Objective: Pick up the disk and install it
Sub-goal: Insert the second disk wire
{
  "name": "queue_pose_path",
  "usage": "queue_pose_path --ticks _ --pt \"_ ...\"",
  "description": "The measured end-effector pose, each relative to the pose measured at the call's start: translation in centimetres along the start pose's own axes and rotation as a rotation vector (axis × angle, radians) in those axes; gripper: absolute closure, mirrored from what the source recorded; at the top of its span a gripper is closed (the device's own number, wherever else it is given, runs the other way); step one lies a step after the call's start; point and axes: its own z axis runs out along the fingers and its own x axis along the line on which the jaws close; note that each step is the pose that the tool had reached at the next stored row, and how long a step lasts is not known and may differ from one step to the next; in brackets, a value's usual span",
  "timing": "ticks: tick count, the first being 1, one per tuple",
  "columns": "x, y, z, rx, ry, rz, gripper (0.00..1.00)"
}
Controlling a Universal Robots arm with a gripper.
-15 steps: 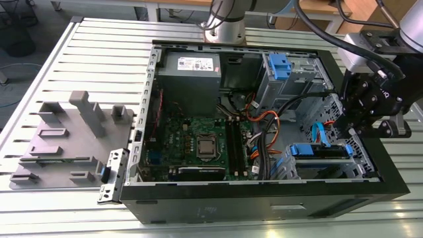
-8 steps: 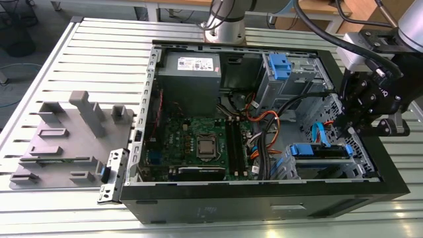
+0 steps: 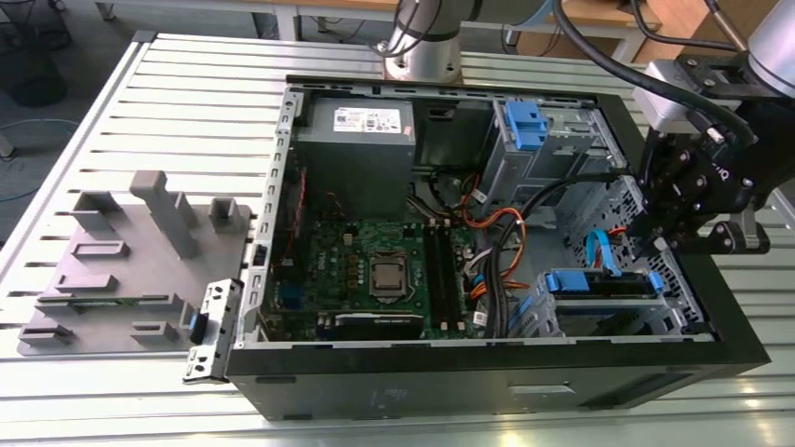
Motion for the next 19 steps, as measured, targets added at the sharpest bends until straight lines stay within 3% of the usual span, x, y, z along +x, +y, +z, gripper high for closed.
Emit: queue_pose_path --ticks 19 --pt "-0.49 -0.47 0.42 0.0 0.0 0.0 0.71"
